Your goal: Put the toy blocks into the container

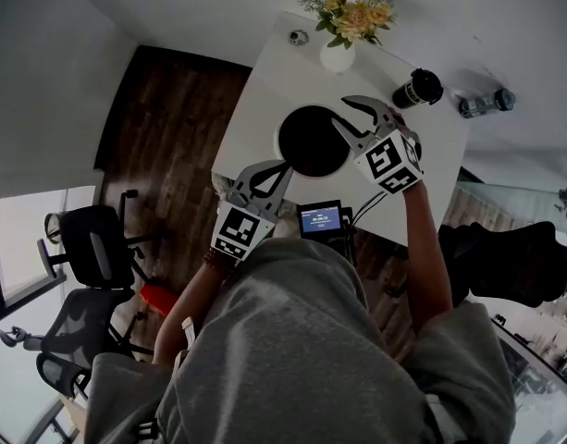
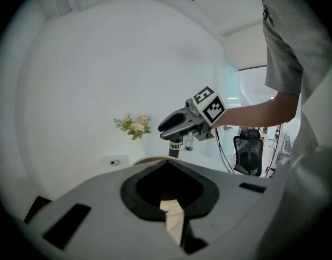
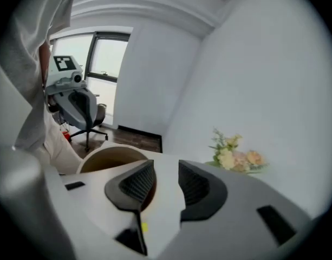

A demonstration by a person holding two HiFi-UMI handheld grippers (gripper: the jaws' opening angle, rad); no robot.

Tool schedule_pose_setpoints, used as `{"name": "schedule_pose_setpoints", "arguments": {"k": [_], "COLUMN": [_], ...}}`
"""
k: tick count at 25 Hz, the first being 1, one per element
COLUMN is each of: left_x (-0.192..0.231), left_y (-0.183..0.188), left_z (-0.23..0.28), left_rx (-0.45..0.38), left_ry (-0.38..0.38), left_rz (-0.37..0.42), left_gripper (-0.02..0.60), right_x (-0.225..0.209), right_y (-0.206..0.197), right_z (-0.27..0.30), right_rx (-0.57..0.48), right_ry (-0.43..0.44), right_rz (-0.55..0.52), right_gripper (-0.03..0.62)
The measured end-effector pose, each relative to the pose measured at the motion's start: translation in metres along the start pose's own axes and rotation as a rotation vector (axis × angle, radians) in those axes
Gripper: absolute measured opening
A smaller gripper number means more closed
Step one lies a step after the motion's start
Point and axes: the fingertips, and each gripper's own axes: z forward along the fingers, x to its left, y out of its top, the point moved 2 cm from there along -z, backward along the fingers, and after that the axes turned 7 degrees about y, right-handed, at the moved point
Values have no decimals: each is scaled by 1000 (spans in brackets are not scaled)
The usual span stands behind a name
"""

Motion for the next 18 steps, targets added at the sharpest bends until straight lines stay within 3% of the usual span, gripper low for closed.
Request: {"name": "schedule_pose_setpoints", "arguments": {"k": [4,8,11,18], "left_x": [-1,-8,-10,-14], "left_y": [0,0,-1,-2], "left_z": [1,1,1,-1], "left_rx": [6,11,15,28], "left_ry": [-5,-17,-23,-17], "left_rz": [9,16,21,35], "left_gripper": [6,6,6,6], "right_x": [-38,-37,-15,25], "right_y": [-33,-87,-124,-184], "right_z": [-23,-24,-6,38], "right_rx": [-11,100,204,327], "right_ry": [-126,-159,-101,140], "right_rz": [90,107,67,-19], "right_gripper": [144,144,144,176]}}
